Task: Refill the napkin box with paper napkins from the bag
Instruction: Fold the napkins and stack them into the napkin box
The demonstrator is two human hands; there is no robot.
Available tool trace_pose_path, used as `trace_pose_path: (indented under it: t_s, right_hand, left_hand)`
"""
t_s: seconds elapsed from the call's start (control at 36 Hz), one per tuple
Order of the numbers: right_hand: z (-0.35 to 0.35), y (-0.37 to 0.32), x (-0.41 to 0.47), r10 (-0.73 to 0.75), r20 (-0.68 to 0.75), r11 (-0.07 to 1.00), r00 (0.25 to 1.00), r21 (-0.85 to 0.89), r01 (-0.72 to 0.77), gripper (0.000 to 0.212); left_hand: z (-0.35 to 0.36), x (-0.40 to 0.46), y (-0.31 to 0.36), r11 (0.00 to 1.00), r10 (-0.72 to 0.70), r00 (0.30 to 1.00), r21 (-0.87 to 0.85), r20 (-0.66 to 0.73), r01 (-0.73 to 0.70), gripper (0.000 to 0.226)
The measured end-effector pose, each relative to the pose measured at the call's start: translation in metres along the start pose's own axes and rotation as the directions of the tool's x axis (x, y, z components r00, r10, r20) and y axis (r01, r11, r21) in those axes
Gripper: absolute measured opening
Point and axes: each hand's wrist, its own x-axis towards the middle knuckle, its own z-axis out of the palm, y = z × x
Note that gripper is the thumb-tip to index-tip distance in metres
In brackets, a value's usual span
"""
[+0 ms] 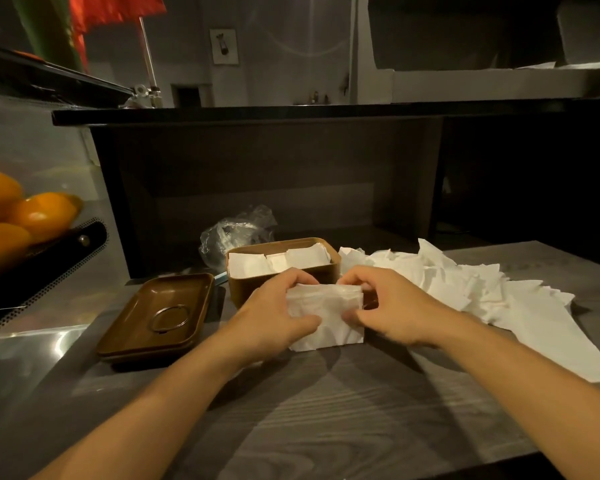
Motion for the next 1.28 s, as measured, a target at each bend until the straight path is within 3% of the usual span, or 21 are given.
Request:
trace_pose_path:
  t_s: [0.08, 0.17, 0.22, 0.31, 0.36, 0.47, 0.53, 0.61, 0.72, 0.81, 0.86, 0.94, 1.06, 1.14, 1.28]
  right_hand:
    - [-0.001, -0.004, -0.001, -0.017, 0.003, 0.998, 1.0, -0.058, 0.017, 0.022]
    - [-0.002, -0.004, 0.0, -0.002, -0.056, 1.0, 0.998, 0.026, 0.004, 0.012]
    - [-0.004, -0.004, 0.005, 0.053, -0.11, 0.984, 0.993, 0.174, -0.034, 0.011]
    - [-0.006, -0.007, 0.009, 0.152, -0.029, 0.895, 0.988, 0.427, -0.125, 0.02]
    - [-0.004, -0.009, 0.011, 0.178, 0.007, 0.861, 0.984, 0.483, -0.159, 0.021]
    - [-0.004, -0.016, 0.02, 0.206, -0.054, 0.776, 0.977, 0.617, -0.13, 0.023]
    - [-0.005, -0.022, 0.028, 0.21, -0.077, 0.813, 0.975, 0.567, -0.131, 0.02]
    - [-0.009, -0.031, 0.042, 0.22, -0.114, 0.886, 0.969, 0.438, -0.15, 0.017]
    - [-0.022, -0.04, 0.068, 0.238, -0.24, 0.935, 0.941, 0.32, -0.155, 0.017]
    - [-0.031, -0.045, 0.089, 0.276, -0.236, 0.926, 0.932, 0.326, -0.191, 0.017]
    - [-0.029, -0.049, 0.104, 0.289, -0.189, 0.922, 0.938, 0.319, -0.219, 0.016]
    - [-0.016, -0.056, 0.128, 0.321, -0.111, 0.915, 0.941, 0.293, -0.277, 0.012]
    - [0.005, -0.061, 0.148, 0.368, 0.007, 0.918, 0.93, 0.156, -0.364, 0.018]
    - [0.019, -0.058, 0.157, 0.377, 0.019, 0.923, 0.926, -0.09, -0.374, 0.029]
    - [0.026, -0.058, 0.165, 0.362, -0.046, 0.885, 0.931, -0.297, -0.359, 0.034]
  left_hand:
    - [-0.001, 0.001, -0.003, 0.996, 0.043, 0.999, 0.076, -0.022, -0.042, 0.033]
    - [0.002, 0.002, -0.004, 0.997, 0.034, 0.999, 0.071, -0.036, -0.032, 0.022]
    - [0.005, 0.004, -0.004, 0.999, -0.004, 0.996, -0.035, -0.088, 0.001, 0.016]
    - [0.009, 0.008, 0.001, 0.976, -0.067, 0.976, -0.215, -0.207, 0.022, 0.012]
    - [0.012, 0.009, 0.005, 0.957, -0.1, 0.962, -0.288, -0.253, 0.024, 0.014]
    - [0.018, 0.006, 0.01, 0.916, -0.109, 0.97, -0.4, -0.219, 0.013, 0.021]
    - [0.018, 0.006, 0.01, 0.935, -0.073, 0.973, -0.355, -0.221, -0.01, 0.023]
    - [0.008, 0.007, 0.011, 0.991, -0.009, 0.964, -0.132, -0.266, -0.027, 0.02]
    - [-0.021, 0.021, 0.012, 0.987, 0.021, 0.933, 0.158, -0.36, 0.039, 0.014]
    - [-0.049, 0.04, 0.002, 0.894, 0.078, 0.93, 0.439, -0.358, 0.094, 0.022]
    - [-0.062, 0.051, -0.007, 0.789, 0.042, 0.968, 0.602, -0.248, 0.12, 0.03]
    - [-0.07, 0.062, -0.019, 0.628, -0.001, 0.999, 0.777, -0.055, 0.043, 0.038]
    - [-0.071, 0.063, -0.027, 0.613, -0.025, 0.999, 0.79, 0.046, -0.021, 0.04]
    - [-0.072, 0.06, -0.029, 0.661, 0.002, 1.0, 0.75, -0.019, 0.013, 0.042]
    - [-0.069, 0.056, -0.027, 0.69, -0.004, 0.995, 0.721, -0.095, 0.072, 0.039]
